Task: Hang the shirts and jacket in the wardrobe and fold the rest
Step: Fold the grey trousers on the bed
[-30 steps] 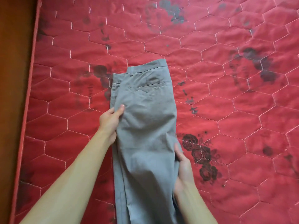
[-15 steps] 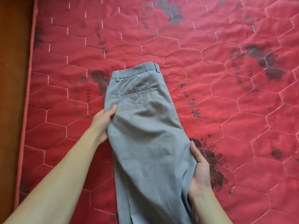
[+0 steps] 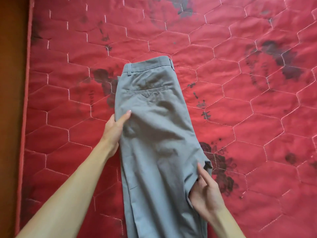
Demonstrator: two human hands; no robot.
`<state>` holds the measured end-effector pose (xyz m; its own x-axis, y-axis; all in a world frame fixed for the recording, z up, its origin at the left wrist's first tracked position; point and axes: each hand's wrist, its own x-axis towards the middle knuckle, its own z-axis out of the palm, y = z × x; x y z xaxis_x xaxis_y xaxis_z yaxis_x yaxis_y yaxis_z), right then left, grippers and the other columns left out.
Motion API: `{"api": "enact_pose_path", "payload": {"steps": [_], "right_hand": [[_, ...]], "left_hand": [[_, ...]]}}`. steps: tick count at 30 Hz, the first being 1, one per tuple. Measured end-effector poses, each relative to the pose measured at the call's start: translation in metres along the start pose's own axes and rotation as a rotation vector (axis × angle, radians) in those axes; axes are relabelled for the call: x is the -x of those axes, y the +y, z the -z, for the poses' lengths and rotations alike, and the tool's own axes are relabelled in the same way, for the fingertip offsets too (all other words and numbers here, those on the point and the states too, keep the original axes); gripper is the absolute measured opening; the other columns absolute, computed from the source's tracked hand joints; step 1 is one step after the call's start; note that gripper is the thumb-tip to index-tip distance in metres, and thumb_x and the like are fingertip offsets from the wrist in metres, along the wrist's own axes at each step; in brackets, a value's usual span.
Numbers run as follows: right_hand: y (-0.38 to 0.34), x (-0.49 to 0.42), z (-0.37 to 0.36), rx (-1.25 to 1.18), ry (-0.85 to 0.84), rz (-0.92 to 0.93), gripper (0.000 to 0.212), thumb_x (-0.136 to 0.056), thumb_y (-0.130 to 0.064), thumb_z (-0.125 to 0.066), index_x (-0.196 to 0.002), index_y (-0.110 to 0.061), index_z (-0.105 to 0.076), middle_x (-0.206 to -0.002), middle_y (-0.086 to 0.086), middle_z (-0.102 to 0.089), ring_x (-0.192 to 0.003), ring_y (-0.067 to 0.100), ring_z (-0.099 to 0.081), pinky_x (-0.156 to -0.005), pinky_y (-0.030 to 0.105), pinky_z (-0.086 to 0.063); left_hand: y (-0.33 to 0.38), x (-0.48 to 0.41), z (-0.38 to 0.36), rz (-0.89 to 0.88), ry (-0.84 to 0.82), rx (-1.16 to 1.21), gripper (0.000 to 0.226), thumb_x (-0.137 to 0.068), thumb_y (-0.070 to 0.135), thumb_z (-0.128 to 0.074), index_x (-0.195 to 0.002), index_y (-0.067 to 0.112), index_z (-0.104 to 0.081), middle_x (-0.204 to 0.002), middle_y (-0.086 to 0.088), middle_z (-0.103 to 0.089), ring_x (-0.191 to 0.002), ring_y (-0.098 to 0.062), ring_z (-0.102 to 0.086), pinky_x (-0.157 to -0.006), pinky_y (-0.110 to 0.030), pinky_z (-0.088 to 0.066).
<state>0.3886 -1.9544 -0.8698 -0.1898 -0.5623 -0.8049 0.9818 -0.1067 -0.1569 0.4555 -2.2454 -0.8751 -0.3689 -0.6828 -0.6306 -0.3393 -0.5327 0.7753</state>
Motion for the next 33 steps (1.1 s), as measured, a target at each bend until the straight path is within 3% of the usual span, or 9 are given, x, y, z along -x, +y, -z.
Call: {"api": "enact_pose_path", "payload": {"steps": [3,7,10,15,19,22,26,29,33], "right_hand": [[0.016,0.019,0.018,0.215,0.054,-0.093,0.072,-0.055,-0.043,-0.092,-0.117,-0.010,-0.073,-0.121,0.016,-0.070,-0.102,0.025,-0.071,-0.087,0.036,-0.057],[0.031,0.046,0.040,0.519,0.081,-0.097,0.070,-0.064,-0.050,-0.086,-0.117,-0.008,-0.070,-0.118,0.015,-0.071,-0.106,0.025,-0.069,-0.096,0.038,-0.051],[0.034,0.068,0.054,0.749,0.023,-0.061,0.046,-0.077,-0.042,-0.081,-0.111,-0.013,-0.074,-0.116,0.010,-0.073,-0.110,0.023,-0.067,-0.099,0.036,-0.048],[0.052,0.093,0.090,0.998,0.035,-0.081,0.015,-0.084,-0.022,-0.078,-0.082,-0.008,-0.072,-0.077,0.000,-0.064,-0.074,0.017,-0.055,-0.061,0.022,-0.044],[0.072,0.115,0.117,0.937,0.096,-0.021,0.021,-0.087,-0.025,-0.072,-0.084,-0.006,-0.065,-0.079,0.002,-0.064,-0.077,0.012,-0.061,-0.078,0.035,-0.055],[0.085,0.135,0.132,0.860,0.155,0.062,0.024,-0.084,-0.031,-0.069,-0.079,-0.012,-0.057,-0.061,-0.003,-0.047,-0.052,0.004,-0.046,-0.056,0.020,-0.046],[0.100,0.159,0.150,0.787,0.195,0.139,0.022,-0.101,-0.023,-0.054,-0.092,-0.004,-0.062,-0.045,-0.012,-0.047,-0.038,-0.002,-0.041,-0.040,0.013,-0.035],[0.119,0.175,0.163,0.915,0.171,0.154,0.034,-0.096,-0.037,-0.058,-0.099,-0.005,-0.069,-0.062,-0.011,-0.064,-0.053,0.000,-0.055,-0.053,0.017,-0.044],[0.157,0.203,0.189,1.020,0.108,0.054,0.043,-0.082,-0.048,-0.072,-0.110,-0.016,-0.074,-0.106,-0.004,-0.076,-0.100,0.010,-0.071,-0.090,0.032,-0.056]], "left_hand": [[-0.036,0.040,0.010,0.024,0.076,0.013,0.048,-0.086,0.035,-0.075,-0.125,0.011,-0.059,-0.117,-0.006,-0.072,-0.109,-0.021,-0.069,-0.100,-0.041,-0.052],[-0.069,0.089,0.021,0.046,0.112,-0.004,0.066,-0.076,0.036,-0.083,-0.131,0.019,-0.050,-0.115,-0.001,-0.073,-0.107,-0.017,-0.070,-0.093,-0.036,-0.054],[-0.099,0.131,0.024,0.092,0.050,-0.108,0.045,-0.085,0.019,-0.077,-0.125,0.019,-0.055,-0.108,-0.003,-0.076,-0.099,-0.023,-0.072,-0.087,-0.040,-0.057],[-0.166,0.223,0.025,0.209,-0.017,-0.234,0.029,-0.082,0.016,-0.079,-0.108,0.007,-0.070,-0.096,0.001,-0.077,-0.088,-0.012,-0.074,-0.071,-0.020,-0.057],[-0.220,0.289,0.037,0.271,-0.073,-0.268,0.056,-0.066,0.052,-0.085,-0.101,0.010,-0.074,-0.096,-0.002,-0.078,-0.094,-0.021,-0.074,-0.085,-0.040,-0.059],[-0.232,0.309,0.050,0.194,0.005,-0.310,0.016,-0.087,0.025,-0.075,-0.093,0.011,-0.075,-0.091,0.001,-0.078,-0.092,-0.019,-0.074,-0.082,-0.033,-0.059],[-0.225,0.324,0.068,0.067,0.028,-0.210,0.011,-0.093,0.017,-0.067,-0.097,0.011,-0.076,-0.095,0.002,-0.078,-0.089,-0.013,-0.073,-0.080,-0.030,-0.059],[-0.236,0.340,0.080,0.069,-0.033,-0.129,0.014,-0.094,0.021,-0.065,-0.102,0.013,-0.074,-0.096,0.004,-0.077,-0.088,-0.011,-0.073,-0.079,-0.027,-0.058],[-0.275,0.372,0.101,0.103,-0.148,-0.293,0.038,-0.073,0.056,-0.078,-0.079,0.018,-0.071,-0.082,0.007,-0.070,-0.078,-0.009,-0.060,-0.072,-0.022,-0.046]]}}
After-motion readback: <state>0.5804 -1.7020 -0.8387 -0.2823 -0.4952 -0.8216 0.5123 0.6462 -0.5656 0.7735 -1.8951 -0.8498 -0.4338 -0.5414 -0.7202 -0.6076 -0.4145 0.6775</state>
